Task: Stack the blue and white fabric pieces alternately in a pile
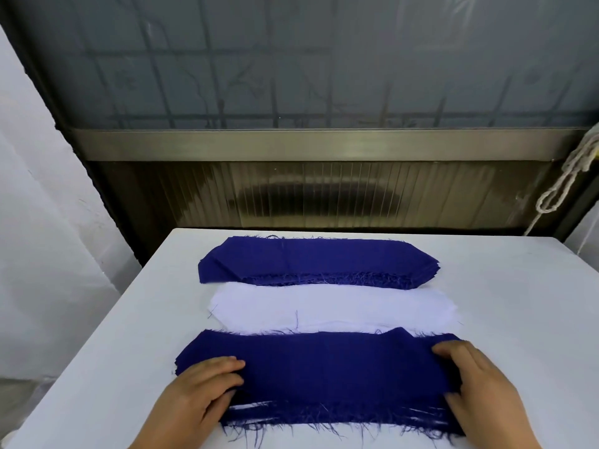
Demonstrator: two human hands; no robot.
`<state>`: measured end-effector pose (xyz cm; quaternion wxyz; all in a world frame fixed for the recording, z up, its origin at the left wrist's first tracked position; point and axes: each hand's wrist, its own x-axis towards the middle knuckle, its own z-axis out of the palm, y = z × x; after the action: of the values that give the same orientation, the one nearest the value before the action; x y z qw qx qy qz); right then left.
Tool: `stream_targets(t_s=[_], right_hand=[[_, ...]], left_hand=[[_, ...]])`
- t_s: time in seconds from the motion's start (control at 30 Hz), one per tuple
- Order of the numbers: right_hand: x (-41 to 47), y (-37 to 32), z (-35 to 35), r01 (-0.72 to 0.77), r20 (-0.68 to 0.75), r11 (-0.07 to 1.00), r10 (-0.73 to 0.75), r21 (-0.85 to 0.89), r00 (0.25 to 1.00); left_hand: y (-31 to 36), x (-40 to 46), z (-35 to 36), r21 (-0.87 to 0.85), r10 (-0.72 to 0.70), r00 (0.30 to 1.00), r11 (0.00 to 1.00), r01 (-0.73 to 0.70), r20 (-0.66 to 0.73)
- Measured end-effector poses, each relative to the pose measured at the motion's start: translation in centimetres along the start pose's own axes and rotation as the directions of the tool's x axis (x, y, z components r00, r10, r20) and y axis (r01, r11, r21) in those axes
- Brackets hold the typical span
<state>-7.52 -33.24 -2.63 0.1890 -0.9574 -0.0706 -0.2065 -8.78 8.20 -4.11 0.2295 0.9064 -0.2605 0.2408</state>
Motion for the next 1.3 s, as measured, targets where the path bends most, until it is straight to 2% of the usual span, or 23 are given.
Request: stream_targets(t_s=[0.03, 0.13, 0.27, 0.4, 0.57, 0.73, 0.8, 0.9, 0.97, 1.03, 1.2, 1.3], right_hand=[[0.3, -0.1, -0.3, -0.004, -0.048, 1.0, 0.003, -0.025, 0.999], [1.4, 0.2, -1.0, 0.134, -0.236, 0.987, -0.151, -0.09, 0.96], [1.1, 1.6, -0.7, 0.201, -0.287, 0.966, -0.242, -0.165, 0.927], [0.2, 2.8, -0.1, 0.188, -0.285, 0.967, -0.231, -0.17, 0.93], [-0.2, 3.4, -0.3, 0.102, -0.284, 0.985, -0.138, -0.139, 0.949], [-0.2, 3.2, -0.4, 0.065, -0.235, 0.99, -0.093, -0.127, 0.967], [-0.2, 3.1, -0.6, -0.02, -0.191, 0.997, 0.006, -0.073, 0.982], [0.0, 2.6, -0.9, -0.152, -0.164, 0.984, 0.166, 0.097, 0.972], [0.3, 2.3, -1.0, -0.123, -0.195, 0.979, 0.154, 0.164, 0.969], [0.3, 2.5, -1.0, -0.087, -0.202, 0.985, 0.116, 0.148, 0.972], [-0.6, 3.8, -0.8, -0.115, -0.027, 0.99, 0.117, 0.086, 0.993], [-0.7, 3.7, -0.7, -0.104, -0.045, 0.991, 0.108, 0.078, 0.993]], left_hand=[[-0.2, -0.1, 0.0, -0.008, -0.004, 1.0, 1.0, 0.004, 0.005], [-0.6, -0.2, 0.3, -0.015, -0.005, 1.0, 1.0, 0.005, 0.0], [-0.7, -0.5, 0.4, -0.024, -0.003, 1.0, 1.0, 0.002, -0.01], [-0.6, -0.7, 0.6, -0.033, -0.022, 1.0, 0.999, 0.022, -0.013], [-0.5, -0.6, 0.6, -0.059, -0.046, 0.999, 0.997, 0.045, -0.009], [-0.2, -0.5, -0.2, -0.084, -0.055, 0.997, 0.995, 0.059, 0.055], [0.1, -0.4, -0.6, -0.08, -0.07, 0.993, 0.994, 0.078, 0.09], [0.6, -0.3, -0.8, -0.073, -0.102, 0.989, 0.991, 0.11, 0.106], [0.8, -0.2, -0.7, -0.052, -0.11, 0.988, 0.992, 0.116, 0.106], [0.9, -0.1, -0.7, -0.048, -0.107, 0.989, 0.992, 0.113, 0.105], [0.8, -0.4, -0.6, -0.088, -0.158, 0.98, 0.982, 0.169, 0.122], [0.9, -0.2, -0.5, -0.075, -0.187, 0.974, 0.978, 0.197, 0.125]])
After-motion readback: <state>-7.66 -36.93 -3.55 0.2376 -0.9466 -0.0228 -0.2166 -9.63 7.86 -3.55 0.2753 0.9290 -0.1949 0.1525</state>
